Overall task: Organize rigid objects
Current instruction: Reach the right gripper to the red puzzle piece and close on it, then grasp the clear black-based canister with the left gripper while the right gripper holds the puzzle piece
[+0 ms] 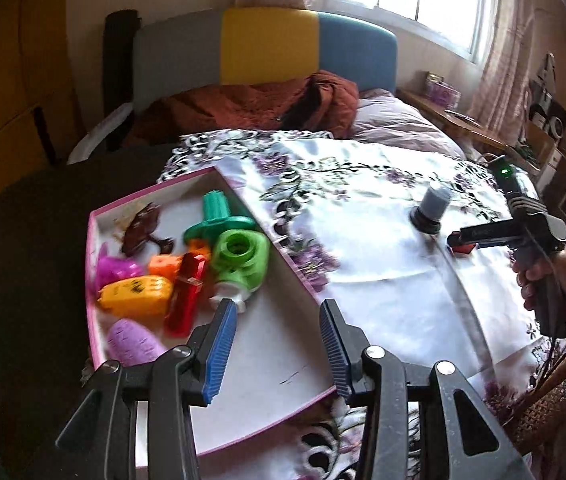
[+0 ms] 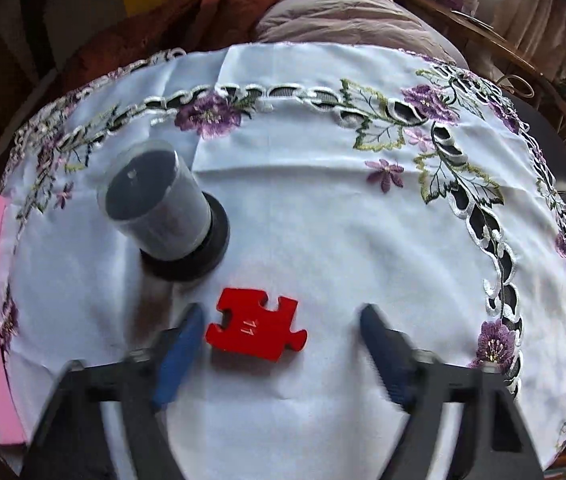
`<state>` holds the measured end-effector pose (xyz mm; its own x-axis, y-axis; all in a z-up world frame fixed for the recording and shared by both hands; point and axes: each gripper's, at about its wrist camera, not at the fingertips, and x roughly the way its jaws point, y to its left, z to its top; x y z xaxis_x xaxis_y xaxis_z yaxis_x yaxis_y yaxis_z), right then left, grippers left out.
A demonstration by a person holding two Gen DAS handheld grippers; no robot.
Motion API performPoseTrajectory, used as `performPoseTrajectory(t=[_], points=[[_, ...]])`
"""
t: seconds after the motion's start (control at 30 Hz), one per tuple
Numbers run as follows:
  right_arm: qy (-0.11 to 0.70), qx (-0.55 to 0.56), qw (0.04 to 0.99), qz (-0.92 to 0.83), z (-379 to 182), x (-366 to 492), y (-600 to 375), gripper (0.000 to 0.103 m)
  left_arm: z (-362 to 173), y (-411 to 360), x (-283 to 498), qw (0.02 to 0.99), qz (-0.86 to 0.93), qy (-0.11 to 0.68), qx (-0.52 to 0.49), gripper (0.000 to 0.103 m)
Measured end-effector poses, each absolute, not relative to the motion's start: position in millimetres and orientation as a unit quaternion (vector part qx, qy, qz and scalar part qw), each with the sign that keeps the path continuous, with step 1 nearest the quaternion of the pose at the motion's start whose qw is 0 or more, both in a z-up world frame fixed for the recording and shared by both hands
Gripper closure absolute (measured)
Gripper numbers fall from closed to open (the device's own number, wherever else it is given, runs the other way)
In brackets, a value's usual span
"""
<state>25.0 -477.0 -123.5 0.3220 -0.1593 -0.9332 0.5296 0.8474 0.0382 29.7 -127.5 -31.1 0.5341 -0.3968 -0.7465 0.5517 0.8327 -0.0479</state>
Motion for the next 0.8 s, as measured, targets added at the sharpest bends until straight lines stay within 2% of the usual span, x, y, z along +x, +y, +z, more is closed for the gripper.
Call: performPoseTrajectory(t=[0.03,0.17,0.33,0.8], points=[[0.540,0.162,0.795,-0.223,-122.0,24.4,-476.5,0.054,-30.5,-131.9,29.7,0.869,-0.276,0.398,0.099,0.059],[0.538,0.155,0.794,-0.235,-118.4,21.5,-478.6,0.054,-29.5,-148.7,29.5,0.865,-0.289,0.396,0.108,0.059],[0.540,0.135,0.782,-0.279,-116.3,18.4,-487.4,0.054,-35.2,-174.2,31.8,0.853,-0.307,0.406,0.115,0.051],[0.525,0.223,0.760,-0.310,-123.5,-1.0,-525.0,0.054,-63.8,-295.4,53.1,0.783,-0.414,0.441,0.143,0.050]])
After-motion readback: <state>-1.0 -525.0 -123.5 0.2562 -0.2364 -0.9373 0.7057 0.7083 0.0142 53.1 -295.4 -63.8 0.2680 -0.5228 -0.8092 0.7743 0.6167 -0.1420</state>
